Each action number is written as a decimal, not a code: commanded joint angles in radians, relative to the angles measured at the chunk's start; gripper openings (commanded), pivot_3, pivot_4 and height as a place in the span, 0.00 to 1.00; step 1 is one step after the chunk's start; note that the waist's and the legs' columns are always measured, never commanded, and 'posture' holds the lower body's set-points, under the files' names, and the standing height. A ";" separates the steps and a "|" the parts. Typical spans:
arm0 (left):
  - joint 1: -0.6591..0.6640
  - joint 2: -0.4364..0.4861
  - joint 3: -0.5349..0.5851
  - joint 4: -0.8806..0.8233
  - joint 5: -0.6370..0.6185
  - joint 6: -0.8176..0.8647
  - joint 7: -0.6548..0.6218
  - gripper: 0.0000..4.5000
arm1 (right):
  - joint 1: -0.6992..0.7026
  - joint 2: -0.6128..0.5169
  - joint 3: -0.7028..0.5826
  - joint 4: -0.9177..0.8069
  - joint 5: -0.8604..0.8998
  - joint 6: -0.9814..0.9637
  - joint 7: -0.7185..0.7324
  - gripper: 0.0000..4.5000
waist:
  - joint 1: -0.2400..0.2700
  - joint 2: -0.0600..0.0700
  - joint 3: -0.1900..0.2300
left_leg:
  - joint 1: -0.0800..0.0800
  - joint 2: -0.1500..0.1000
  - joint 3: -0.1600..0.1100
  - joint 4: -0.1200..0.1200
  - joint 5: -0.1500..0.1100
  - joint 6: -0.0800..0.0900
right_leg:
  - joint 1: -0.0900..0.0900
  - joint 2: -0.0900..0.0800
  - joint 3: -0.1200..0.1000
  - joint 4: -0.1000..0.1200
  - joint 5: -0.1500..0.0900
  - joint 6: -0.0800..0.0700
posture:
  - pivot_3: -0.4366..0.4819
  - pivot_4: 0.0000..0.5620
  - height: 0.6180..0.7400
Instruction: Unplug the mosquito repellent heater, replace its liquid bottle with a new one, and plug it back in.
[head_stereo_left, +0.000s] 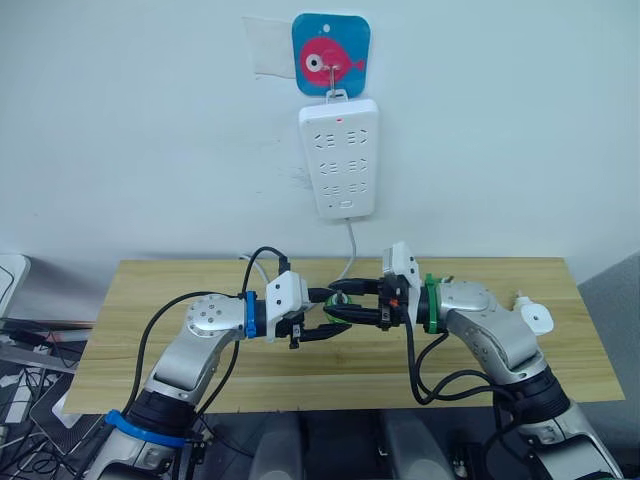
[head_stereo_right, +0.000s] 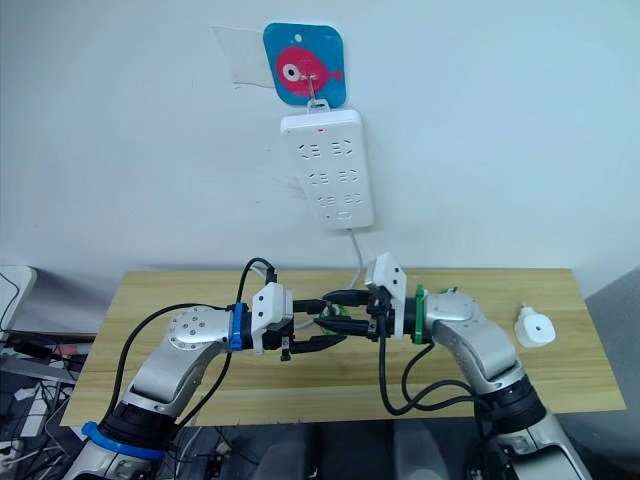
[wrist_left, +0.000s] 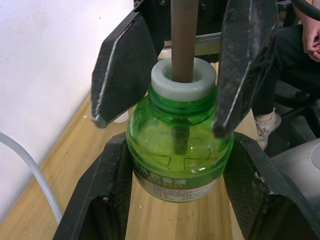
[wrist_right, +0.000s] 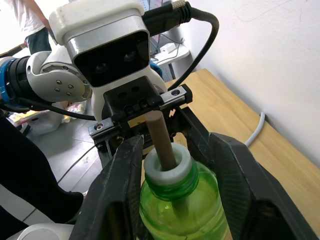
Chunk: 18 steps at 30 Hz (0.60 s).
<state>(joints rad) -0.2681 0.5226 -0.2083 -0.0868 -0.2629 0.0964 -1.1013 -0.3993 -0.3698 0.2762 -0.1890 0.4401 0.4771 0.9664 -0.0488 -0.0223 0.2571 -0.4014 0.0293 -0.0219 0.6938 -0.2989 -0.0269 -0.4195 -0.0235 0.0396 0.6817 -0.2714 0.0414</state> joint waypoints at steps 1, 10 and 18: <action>0.002 -0.004 0.001 -0.050 -0.014 -0.009 0.003 0.49 | 0.006 0.000 0.006 -0.021 -0.002 -0.024 0.017 0.28 | 0.000 0.000 0.000 | 0.000 0.000 0.000 0.000 0.000 0.000 | 0.000 0.000 0.000 0.000 0.000 0.000 | 0.44 0.40 1.00; 0.005 -0.017 0.016 -0.054 -0.029 0.014 0.027 0.49 | 0.007 -0.014 -0.029 -0.037 0.034 0.003 0.021 0.20 | 0.001 0.000 0.000 | 0.000 0.000 0.000 0.000 0.000 0.000 | 0.000 0.000 0.000 0.000 0.000 0.000 | 0.44 0.39 1.00; 0.032 -0.059 0.098 -0.088 -0.087 0.055 0.129 0.97 | 0.040 0.063 -0.292 -0.066 0.302 0.302 -0.241 0.20 | 0.005 0.000 0.000 | 0.000 0.002 -0.001 0.000 0.000 0.000 | 0.000 -0.001 0.000 0.000 0.000 0.000 | 0.43 0.38 1.00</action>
<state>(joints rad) -0.2487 0.4855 -0.1251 -0.1218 -0.3232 0.1615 -1.0027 -0.3713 -0.3295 0.0575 -0.2150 0.6471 0.7049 0.7974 -0.0442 -0.0223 0.2569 -0.4015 0.0309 -0.0223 0.6939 -0.2989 -0.0269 -0.4193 -0.0247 0.0396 0.6821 -0.2714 0.0414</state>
